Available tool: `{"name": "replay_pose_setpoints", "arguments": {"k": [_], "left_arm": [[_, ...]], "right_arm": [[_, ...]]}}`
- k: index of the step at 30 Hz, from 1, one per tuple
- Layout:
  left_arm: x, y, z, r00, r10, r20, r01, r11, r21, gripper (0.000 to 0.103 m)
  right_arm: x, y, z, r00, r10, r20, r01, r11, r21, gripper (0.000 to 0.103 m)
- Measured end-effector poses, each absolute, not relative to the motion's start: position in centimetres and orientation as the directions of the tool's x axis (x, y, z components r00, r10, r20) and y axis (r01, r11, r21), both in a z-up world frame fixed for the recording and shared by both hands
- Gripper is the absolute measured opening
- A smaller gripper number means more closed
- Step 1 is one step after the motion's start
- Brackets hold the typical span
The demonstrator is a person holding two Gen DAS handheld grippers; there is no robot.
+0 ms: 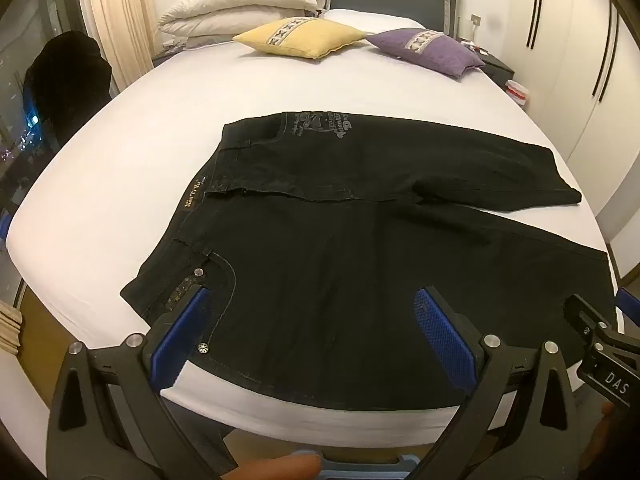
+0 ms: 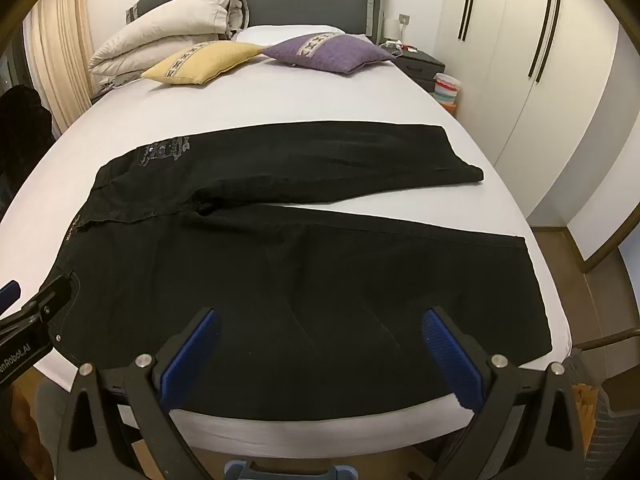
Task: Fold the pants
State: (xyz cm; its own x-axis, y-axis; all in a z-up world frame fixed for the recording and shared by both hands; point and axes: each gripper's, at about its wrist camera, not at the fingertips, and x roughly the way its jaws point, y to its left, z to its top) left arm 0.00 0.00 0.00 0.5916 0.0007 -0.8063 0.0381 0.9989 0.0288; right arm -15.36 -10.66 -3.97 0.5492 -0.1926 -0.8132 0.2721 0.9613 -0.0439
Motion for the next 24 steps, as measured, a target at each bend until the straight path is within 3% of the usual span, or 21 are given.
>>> {"name": "replay_pose_setpoints", "arguments": {"k": [24], "left_arm": [[0.0,0.3,-0.8,0.586,0.007,-0.810,0.037,0.999,0.035,0.103]], "right_arm": [[-15.3,-10.3,-4.6,0.541,-0.185,-0.820,0.263,0.964,-0.044,0.103]]}}
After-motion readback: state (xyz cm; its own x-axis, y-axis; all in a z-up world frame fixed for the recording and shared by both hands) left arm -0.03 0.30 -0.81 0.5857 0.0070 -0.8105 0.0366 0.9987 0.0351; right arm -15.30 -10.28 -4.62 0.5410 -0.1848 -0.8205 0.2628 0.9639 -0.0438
